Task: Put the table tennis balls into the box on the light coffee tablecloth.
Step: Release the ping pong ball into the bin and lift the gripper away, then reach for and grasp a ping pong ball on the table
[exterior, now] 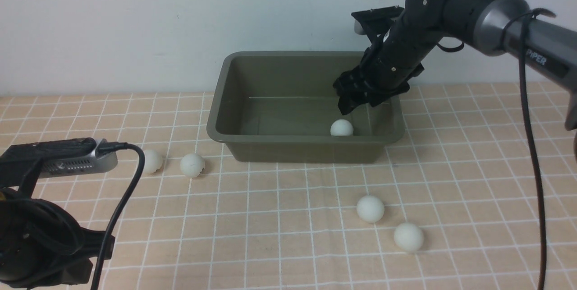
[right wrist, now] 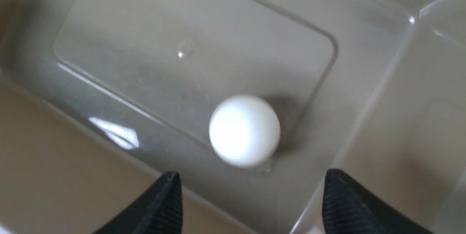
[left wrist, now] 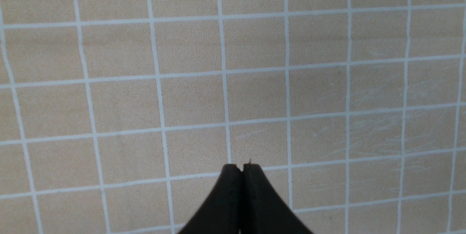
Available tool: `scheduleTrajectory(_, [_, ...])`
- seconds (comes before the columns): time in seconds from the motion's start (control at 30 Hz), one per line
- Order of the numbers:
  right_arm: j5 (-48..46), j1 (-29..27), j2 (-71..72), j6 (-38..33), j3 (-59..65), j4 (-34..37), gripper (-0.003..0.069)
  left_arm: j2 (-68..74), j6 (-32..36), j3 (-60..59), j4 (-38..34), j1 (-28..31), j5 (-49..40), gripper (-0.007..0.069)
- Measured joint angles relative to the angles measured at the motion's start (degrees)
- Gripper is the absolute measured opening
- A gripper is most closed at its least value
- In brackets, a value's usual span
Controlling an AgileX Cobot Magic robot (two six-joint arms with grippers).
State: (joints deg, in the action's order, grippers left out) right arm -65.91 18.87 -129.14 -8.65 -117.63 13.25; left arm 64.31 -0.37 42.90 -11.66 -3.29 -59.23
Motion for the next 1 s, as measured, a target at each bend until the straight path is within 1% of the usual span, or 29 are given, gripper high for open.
scheduleTrajectory(0.07, [-3.13, 0.00, 0.00, 0.00, -2.94, -0.06, 0.0468, 0.00, 0.00, 0.00, 0.00, 0.00, -0.07, -0.0069])
scheduleTrajectory(0.13, [-4.89, 0.00, 0.00, 0.00, -6.89, -0.67, 0.0468, 0.00, 0.00, 0.00, 0.00, 0.00, -0.07, -0.0069])
scheduleTrajectory(0.17, [-4.97, 0.00, 0.00, 0.10, -6.89, -0.76, 0.0468, 0.00, 0.00, 0.00, 0.00, 0.00, -0.07, -0.0069])
scheduleTrajectory(0.2, [-4.98, 0.00, 0.56, 1.60, -9.28, -1.89, 0.0468, 0.00, 0.00, 0.00, 0.00, 0.00, -0.07, -0.0069])
scheduleTrajectory(0.3, [-5.62, 0.00, 3.59, 5.65, -9.91, -4.06, 0.0468, 0.00, 0.00, 0.00, 0.00, 0.00, -0.13, -0.0069])
scheduleTrajectory(0.47, [-5.76, 0.00, 9.66, 7.06, -7.25, -6.80, 0.0468, 0.00, 0.00, 0.00, 0.00, 0.00, -0.26, -0.0069])
scheduleTrajectory(0.53, [-5.76, 0.00, 13.04, 7.44, -4.74, -7.96, 0.0468, 0.00, 0.00, 0.00, 0.00, 0.00, -0.26, -0.0069])
scheduleTrajectory(0.63, [-5.76, 0.00, 19.41, 8.65, 3.38, -8.79, 0.0468, 0.00, 0.00, 0.00, 0.00, 0.00, -0.26, -0.0069])
scheduleTrajectory(0.67, [-5.76, 0.00, 19.76, 8.65, 3.91, -8.79, 0.0468, 0.00, 0.00, 0.00, 0.00, 0.00, -0.26, -0.0069])
scheduleTrajectory(0.73, [-5.76, 0.00, 23.84, 8.65, 11.13, -8.45, 0.0468, 0.00, 0.00, 0.00, 0.00, 0.00, -0.26, -0.0069])
scheduleTrajectory(0.77, [-5.76, 0.00, 24.45, 8.65, 12.42, -8.40, 0.0468, 0.00, 0.00, 0.00, 0.00, 0.00, -0.26, -0.0069])
scheduleTrajectory(0.8, [-5.76, 0.00, 27.04, 8.65, 18.36, -8.24, 0.0468, 0.00, 0.00, 0.00, 0.00, 0.00, -0.26, -0.0069])
scheduleTrajectory(1.0, [-5.58, 0.00, 29.24, 8.11, 33.61, -7.59, 0.0468, 0.00, 0.00, 0.00, 0.00, 0.00, -0.26, -0.0069])
